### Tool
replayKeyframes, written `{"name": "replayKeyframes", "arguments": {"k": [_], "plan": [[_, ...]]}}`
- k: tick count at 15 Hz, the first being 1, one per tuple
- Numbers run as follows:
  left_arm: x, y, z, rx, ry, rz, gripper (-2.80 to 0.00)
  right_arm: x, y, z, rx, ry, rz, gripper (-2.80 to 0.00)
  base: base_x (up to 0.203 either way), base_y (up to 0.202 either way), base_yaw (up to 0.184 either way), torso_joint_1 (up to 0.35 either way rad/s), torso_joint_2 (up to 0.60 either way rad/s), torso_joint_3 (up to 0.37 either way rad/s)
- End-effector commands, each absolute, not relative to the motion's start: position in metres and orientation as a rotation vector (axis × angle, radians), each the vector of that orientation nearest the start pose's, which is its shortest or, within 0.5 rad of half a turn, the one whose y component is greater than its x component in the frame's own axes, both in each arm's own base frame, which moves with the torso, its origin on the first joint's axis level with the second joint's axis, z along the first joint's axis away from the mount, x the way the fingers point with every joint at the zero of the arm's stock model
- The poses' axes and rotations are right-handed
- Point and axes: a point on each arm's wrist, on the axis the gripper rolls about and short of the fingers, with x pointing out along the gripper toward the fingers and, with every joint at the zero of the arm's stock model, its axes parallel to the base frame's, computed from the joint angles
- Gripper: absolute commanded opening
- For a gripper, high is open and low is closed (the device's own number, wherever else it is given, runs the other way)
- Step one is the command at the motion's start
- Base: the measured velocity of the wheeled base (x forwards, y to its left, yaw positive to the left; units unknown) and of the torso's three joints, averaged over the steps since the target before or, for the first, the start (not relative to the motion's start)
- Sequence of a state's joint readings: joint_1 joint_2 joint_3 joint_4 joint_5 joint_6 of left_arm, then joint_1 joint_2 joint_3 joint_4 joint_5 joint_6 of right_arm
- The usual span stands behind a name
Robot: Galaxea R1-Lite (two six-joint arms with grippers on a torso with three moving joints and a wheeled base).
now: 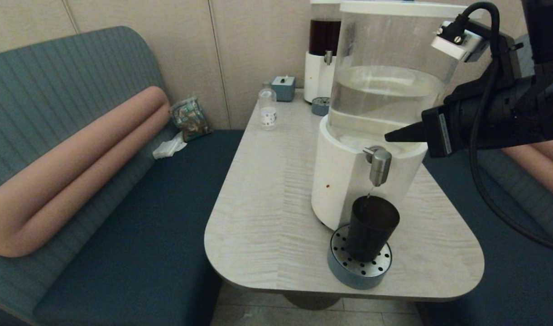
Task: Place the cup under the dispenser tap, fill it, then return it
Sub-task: Turn on the faucet, then turn off the faucet
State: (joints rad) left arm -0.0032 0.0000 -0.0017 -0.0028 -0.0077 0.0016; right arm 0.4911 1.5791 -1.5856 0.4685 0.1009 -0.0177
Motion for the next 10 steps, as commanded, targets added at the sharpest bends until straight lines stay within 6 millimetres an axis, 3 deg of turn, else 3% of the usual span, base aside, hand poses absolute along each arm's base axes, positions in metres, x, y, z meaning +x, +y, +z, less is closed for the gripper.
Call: {"name": "replayKeyframes", "arguments": {"k": [1,6,10], "plan": [[-0.023,0.000,0.076,0.002,-0.003,-0.011,-2.80,0.230,0.124,0.333,-0.109,0.446,0.572,-2.80,0.000,0.000,0.000,0.000,0.00,0.000],[-0.023,0.000,0.076,0.002,-0.004,-0.011,-2.80,0.222,0.122,0.339,-0.126,0.418,0.522,-2.80,0.000,0.000,0.000,0.000,0.00,0.000],[-0.023,0.000,0.076,0.002,-0.003,-0.011,-2.80,0.214,0.135,0.339,-0.169,0.404,0.464,-2.80,0.000,0.000,0.000,0.000,0.00,0.000]]}}
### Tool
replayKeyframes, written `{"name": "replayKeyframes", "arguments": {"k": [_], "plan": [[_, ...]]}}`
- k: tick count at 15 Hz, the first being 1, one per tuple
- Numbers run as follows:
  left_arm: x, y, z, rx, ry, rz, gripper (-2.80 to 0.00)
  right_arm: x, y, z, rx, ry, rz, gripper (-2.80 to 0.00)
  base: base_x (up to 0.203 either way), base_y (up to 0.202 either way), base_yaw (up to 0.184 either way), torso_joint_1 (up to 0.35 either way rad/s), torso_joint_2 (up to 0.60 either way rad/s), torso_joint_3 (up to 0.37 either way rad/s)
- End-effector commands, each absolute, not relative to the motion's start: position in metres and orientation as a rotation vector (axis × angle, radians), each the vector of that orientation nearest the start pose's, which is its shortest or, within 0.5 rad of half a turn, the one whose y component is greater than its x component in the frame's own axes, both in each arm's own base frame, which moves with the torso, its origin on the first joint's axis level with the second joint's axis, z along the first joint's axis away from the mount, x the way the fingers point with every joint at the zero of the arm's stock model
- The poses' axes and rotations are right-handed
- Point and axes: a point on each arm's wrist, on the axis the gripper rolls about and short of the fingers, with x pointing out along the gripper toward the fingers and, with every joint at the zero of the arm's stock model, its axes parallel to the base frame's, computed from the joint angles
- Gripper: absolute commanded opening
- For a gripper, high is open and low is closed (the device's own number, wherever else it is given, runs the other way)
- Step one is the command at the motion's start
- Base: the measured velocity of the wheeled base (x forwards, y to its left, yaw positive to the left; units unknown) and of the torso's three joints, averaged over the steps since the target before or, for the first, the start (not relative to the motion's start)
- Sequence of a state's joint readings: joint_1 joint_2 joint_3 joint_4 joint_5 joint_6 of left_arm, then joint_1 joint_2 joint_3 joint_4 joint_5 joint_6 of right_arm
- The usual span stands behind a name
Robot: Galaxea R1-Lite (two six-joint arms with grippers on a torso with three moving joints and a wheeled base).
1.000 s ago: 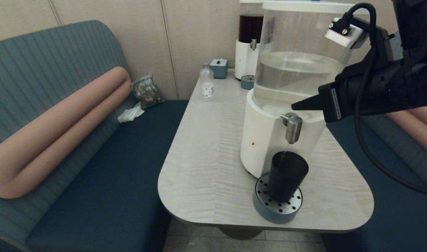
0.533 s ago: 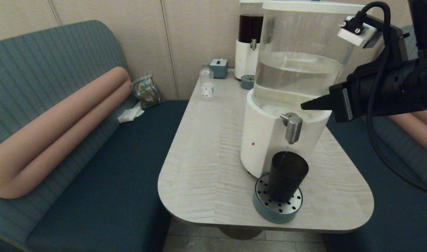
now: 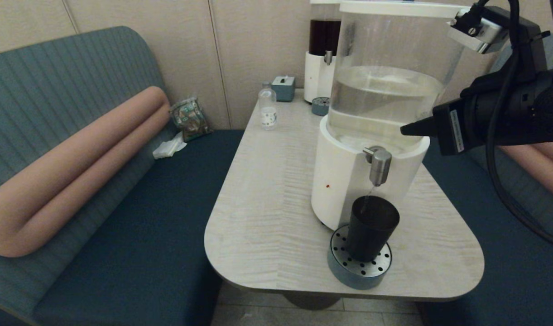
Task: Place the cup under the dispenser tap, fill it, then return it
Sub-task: Turn off the faucet
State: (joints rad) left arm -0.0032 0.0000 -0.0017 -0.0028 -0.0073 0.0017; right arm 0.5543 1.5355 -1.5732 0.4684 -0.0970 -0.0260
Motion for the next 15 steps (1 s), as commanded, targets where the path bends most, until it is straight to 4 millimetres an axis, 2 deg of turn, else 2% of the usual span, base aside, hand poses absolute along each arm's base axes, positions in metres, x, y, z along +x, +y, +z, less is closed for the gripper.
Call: {"name": "replayKeyframes", "arguments": {"k": [1,6,11,15], "plan": [[-0.023,0.000,0.076,0.002,-0.003,-0.011,-2.80,0.211,0.142,0.339,-0.187,0.398,0.447,-2.80,0.000,0.000,0.000,0.000,0.00,0.000],[-0.023,0.000,0.076,0.002,-0.004,-0.011,-2.80,0.208,0.176,0.330,-0.272,0.396,0.362,-2.80,0.000,0.000,0.000,0.000,0.00,0.000],[-0.023,0.000,0.076,0.002,-0.004,-0.011,-2.80,0.206,0.202,0.330,-0.298,0.377,0.349,-2.80,0.000,0.000,0.000,0.000,0.00,0.000],[-0.023,0.000,0.076,0.002,-0.004,-0.011,-2.80,0.206,0.214,0.324,-0.314,0.389,0.370,-2.80,0.000,0.000,0.000,0.000,0.00,0.000]]}}
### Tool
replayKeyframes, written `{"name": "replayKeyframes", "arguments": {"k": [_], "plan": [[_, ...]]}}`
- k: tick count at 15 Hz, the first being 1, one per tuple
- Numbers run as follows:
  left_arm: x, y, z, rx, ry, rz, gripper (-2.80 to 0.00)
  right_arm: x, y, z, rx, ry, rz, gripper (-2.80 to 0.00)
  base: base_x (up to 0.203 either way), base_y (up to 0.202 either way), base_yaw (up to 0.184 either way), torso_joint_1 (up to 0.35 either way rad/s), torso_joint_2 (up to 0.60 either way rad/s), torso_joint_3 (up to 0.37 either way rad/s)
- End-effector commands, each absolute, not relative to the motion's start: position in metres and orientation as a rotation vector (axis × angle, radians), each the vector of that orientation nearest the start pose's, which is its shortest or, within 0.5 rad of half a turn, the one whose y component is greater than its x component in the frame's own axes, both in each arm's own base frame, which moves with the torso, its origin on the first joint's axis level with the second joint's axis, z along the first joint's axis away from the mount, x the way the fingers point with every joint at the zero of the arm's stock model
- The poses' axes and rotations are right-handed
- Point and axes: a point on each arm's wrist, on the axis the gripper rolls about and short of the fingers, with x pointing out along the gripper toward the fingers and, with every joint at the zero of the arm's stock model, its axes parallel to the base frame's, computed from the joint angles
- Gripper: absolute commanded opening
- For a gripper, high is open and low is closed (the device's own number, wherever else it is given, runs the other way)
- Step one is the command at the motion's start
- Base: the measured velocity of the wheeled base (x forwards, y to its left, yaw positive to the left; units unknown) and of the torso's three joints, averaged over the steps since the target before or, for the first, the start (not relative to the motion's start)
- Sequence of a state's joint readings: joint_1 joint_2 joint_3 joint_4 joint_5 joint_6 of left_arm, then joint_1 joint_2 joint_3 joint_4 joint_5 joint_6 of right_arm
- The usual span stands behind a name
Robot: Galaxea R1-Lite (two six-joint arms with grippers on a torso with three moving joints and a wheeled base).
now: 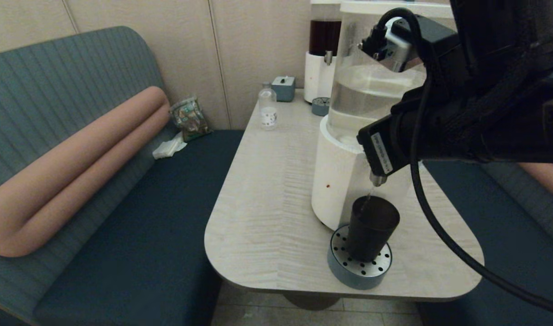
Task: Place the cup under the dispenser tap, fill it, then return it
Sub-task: Turn off the faucet
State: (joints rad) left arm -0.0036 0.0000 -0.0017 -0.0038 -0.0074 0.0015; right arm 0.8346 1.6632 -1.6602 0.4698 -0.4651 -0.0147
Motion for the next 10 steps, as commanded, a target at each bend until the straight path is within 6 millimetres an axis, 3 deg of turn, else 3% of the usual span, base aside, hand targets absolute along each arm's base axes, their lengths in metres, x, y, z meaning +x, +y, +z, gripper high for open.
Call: {"name": "replayKeyframes", "arguments": {"k": [1,10], "plan": [[-0.023,0.000,0.076,0.002,-0.004,-0.011,-2.80,0.206,0.216,0.322,-0.320,0.392,0.365,-2.80,0.000,0.000,0.000,0.000,0.00,0.000],[-0.023,0.000,0.076,0.002,-0.003,-0.011,-2.80,0.212,0.218,0.311,-0.309,0.428,0.310,-2.80,0.000,0.000,0.000,0.000,0.00,0.000]]}}
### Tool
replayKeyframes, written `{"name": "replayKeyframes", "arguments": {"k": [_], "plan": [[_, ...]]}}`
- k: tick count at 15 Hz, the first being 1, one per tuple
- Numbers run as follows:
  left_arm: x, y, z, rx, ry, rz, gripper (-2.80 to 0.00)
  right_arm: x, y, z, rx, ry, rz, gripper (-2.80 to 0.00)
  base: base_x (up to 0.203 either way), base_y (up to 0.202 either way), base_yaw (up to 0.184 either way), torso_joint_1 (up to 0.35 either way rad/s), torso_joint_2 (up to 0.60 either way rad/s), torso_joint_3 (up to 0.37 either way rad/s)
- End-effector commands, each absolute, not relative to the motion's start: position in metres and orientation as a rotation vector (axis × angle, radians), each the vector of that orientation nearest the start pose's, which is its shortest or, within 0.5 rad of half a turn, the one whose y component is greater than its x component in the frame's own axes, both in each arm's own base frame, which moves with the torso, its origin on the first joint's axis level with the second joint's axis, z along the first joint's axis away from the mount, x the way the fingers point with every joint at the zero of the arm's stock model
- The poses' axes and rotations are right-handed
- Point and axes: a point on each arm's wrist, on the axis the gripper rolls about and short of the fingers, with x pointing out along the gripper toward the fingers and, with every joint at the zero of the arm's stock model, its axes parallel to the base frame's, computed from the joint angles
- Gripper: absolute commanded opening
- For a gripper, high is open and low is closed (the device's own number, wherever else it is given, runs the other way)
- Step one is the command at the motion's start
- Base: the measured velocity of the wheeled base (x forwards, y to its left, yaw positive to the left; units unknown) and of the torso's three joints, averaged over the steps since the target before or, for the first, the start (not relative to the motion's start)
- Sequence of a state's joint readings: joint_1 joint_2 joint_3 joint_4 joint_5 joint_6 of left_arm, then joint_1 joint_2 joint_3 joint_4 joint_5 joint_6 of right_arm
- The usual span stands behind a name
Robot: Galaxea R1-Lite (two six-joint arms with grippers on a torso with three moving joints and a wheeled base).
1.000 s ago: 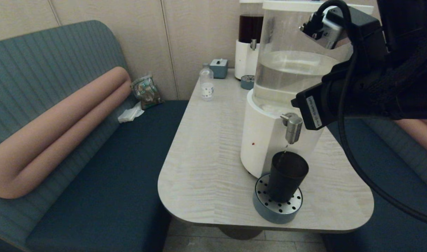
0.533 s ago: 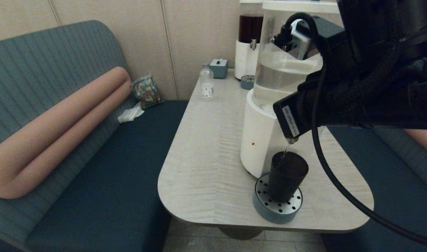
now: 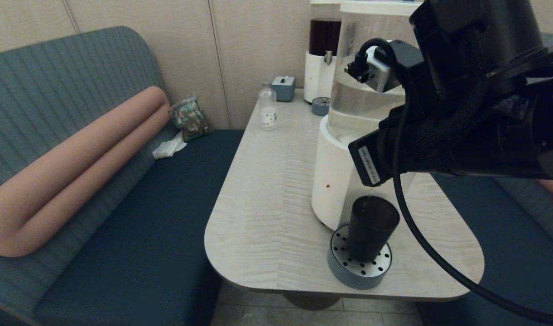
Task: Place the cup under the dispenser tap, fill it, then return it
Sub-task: Turn off the faucet
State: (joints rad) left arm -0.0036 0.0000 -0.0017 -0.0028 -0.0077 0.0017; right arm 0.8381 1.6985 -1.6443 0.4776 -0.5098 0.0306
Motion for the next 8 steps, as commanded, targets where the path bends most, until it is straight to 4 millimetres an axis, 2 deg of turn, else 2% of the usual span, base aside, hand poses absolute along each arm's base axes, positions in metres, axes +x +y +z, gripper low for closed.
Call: {"name": "replayKeyframes", "arguments": {"k": [1,8], "plan": [[-0.0228,-0.0001,0.0763,0.002,-0.003,-0.011,-2.80,0.2118,0.2187,0.3106,-0.308,0.429,0.310,-2.80,0.000,0.000,0.000,0.000,0.00,0.000],[-0.0228,-0.0001,0.0763,0.002,-0.003,-0.011,-2.80,0.2157,0.2187,0.3066,-0.301,0.440,0.296,-2.80,0.000,0.000,0.000,0.000,0.00,0.000]]}}
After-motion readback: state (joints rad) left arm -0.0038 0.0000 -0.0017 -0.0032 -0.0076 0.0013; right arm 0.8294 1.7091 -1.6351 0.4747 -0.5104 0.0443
